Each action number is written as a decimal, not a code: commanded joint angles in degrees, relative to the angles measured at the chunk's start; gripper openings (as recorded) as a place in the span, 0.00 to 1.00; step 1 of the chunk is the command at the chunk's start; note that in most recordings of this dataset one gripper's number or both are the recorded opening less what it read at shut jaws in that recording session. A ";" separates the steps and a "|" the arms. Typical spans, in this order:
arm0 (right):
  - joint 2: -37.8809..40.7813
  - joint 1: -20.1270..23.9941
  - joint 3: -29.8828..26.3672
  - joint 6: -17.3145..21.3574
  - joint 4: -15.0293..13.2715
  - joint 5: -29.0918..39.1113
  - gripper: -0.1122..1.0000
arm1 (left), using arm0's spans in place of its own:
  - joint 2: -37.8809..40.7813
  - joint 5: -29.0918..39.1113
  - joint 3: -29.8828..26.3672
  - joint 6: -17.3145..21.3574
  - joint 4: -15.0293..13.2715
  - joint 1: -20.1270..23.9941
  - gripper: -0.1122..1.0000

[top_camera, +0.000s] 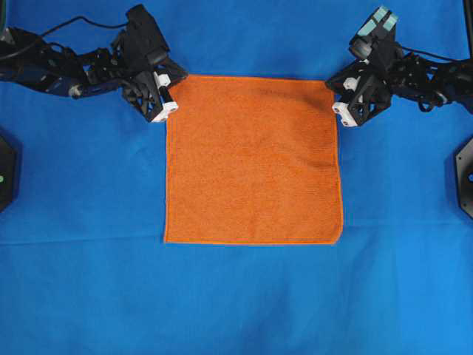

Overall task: Fold the orange towel.
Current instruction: 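Grasp the far left and far right towel corners with both grippers, then pull both held corners toward the near edge, folding the towel in half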

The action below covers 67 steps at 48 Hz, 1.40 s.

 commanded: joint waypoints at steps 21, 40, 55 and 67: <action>-12.57 0.18 -0.09 -0.35 -0.18 5.54 0.11 | -11.87 6.94 -0.88 1.14 0.00 -0.18 0.10; -13.45 3.96 0.09 0.00 -0.18 5.98 0.11 | -12.39 10.37 0.26 0.00 -0.09 -4.31 0.10; -14.77 15.82 1.58 2.81 2.72 7.65 0.11 | -13.10 15.91 0.70 -2.55 0.00 -13.97 0.10; -14.85 28.21 2.20 9.40 3.34 10.46 0.11 | -12.83 20.65 1.41 -8.35 -0.09 -25.22 0.10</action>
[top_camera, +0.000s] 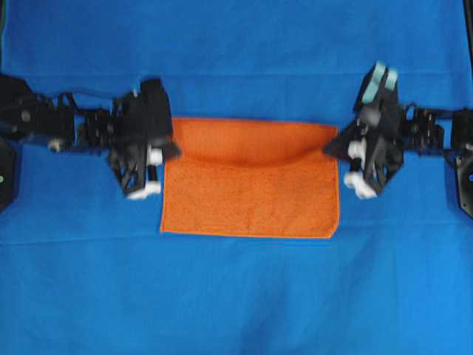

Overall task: Fold the orange towel.
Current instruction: 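Pull both held corners toward the near edge, folding the towel in half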

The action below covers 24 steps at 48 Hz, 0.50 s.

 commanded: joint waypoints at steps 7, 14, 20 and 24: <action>-0.35 8.61 -0.44 4.39 0.18 0.44 0.11 | -0.79 0.44 -0.62 -6.33 0.00 -8.09 0.10; 0.26 12.22 -0.79 6.06 0.18 0.53 0.11 | -0.70 0.35 -0.53 -10.28 -0.09 -11.78 0.10; 1.32 13.36 -1.32 6.24 0.18 1.32 0.11 | -0.26 0.26 -0.70 -12.39 -0.09 -14.15 0.10; 2.20 13.97 -1.85 6.33 0.18 2.20 0.11 | -0.18 0.26 -0.79 -13.01 -0.09 -15.12 0.10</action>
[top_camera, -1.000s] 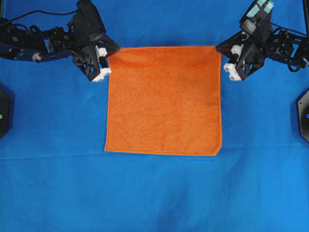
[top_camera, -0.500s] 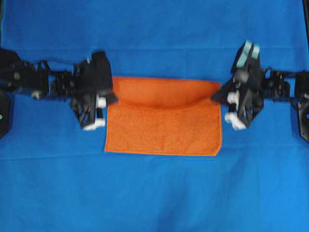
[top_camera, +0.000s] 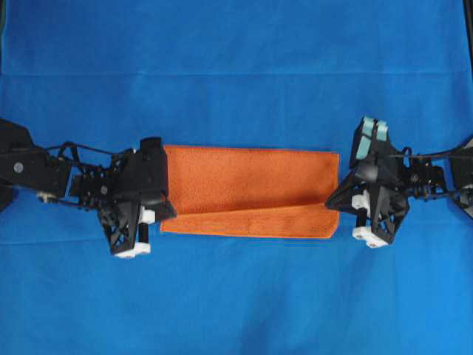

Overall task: Fold the orange towel.
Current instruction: 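Pull both held corners toward the near edge, folding the towel in half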

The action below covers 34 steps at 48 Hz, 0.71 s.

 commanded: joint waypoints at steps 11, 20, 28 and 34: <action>1.93 2.29 -2.02 0.00 0.09 1.76 0.11 | -0.35 -1.76 -1.05 -0.35 -0.09 -1.14 0.10; 2.02 2.72 -1.76 0.97 0.09 2.11 0.11 | -0.26 -4.66 -0.88 -0.35 -0.09 -1.41 0.10; 2.11 2.81 -1.85 2.29 0.09 3.60 0.11 | -0.35 -5.71 -0.70 -0.18 -0.09 -1.76 0.11; 2.55 2.81 -2.37 2.37 0.09 3.69 0.12 | -0.35 -5.71 -0.62 0.00 -0.09 -1.76 0.14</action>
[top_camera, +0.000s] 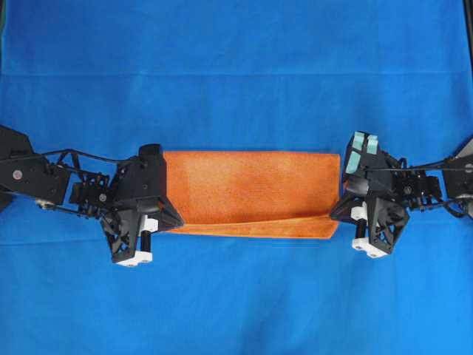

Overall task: Fold the orange towel.
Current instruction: 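Pull both held corners toward the near edge, folding the towel in half, then open both grippers and lift them off the folded towel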

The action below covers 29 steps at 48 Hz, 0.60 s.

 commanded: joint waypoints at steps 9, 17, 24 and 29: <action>0.26 0.26 -2.11 0.00 0.09 0.09 0.44 | -0.79 -0.09 -0.62 0.26 -0.09 -0.18 0.55; -1.76 -0.35 -2.02 -0.53 -0.79 0.53 0.68 | -2.55 1.76 -0.53 0.97 0.09 2.11 0.86; -4.75 -3.60 -1.58 -1.05 -3.25 0.62 0.65 | -4.57 4.57 -0.09 2.11 0.18 6.50 0.81; -6.24 -7.82 -0.97 -1.05 -6.59 0.70 0.65 | -5.01 4.57 -0.09 5.27 0.26 9.49 0.80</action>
